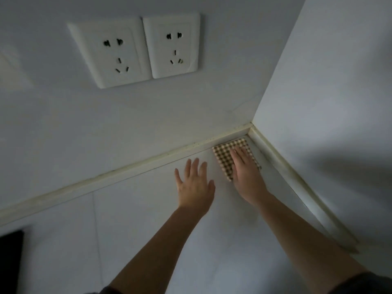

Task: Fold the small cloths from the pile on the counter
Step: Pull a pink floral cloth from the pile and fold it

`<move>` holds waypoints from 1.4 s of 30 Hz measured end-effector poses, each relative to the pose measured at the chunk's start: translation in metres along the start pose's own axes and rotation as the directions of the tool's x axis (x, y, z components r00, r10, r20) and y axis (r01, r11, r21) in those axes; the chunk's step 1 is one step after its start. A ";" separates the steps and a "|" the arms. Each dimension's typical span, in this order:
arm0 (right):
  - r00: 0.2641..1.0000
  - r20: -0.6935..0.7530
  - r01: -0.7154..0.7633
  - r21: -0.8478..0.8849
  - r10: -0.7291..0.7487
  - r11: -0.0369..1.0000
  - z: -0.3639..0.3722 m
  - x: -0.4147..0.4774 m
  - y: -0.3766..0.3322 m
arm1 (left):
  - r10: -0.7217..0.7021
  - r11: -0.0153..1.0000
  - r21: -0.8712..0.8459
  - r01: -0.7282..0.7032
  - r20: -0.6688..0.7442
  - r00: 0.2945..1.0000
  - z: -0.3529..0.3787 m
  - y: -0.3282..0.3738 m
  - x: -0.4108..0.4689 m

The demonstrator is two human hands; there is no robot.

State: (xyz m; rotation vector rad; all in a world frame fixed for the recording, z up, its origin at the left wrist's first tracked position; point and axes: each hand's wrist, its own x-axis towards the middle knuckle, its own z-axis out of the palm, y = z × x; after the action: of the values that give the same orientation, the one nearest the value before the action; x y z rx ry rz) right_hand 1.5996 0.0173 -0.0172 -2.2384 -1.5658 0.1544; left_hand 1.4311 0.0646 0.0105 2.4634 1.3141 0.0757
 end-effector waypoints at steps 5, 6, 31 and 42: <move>0.992 -0.050 0.125 0.190 -0.117 0.974 0.000 -0.076 -0.103 | 0.027 0.987 -0.145 -0.068 -0.268 0.963 -0.034 -0.077 -0.098; 0.991 -0.046 0.131 0.217 -0.124 0.967 0.002 -0.092 -0.123 | 0.008 0.986 -0.156 -0.057 -0.296 0.955 -0.040 -0.093 -0.120; 0.816 0.205 0.321 0.617 -0.540 0.719 0.065 -0.470 -0.699 | -0.547 0.821 -0.497 0.280 -0.545 0.635 -0.202 -0.458 -0.712; 0.714 0.273 0.351 0.657 -0.645 0.667 0.166 -0.442 -0.865 | -0.647 0.761 -0.483 0.433 -0.521 0.556 -0.227 -0.630 -0.747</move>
State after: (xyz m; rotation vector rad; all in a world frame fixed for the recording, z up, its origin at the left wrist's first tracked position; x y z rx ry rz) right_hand 0.6275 -0.0952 0.1035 -1.2603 -2.0129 0.9521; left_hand 0.4575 -0.1595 0.1037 1.6742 2.1249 1.0110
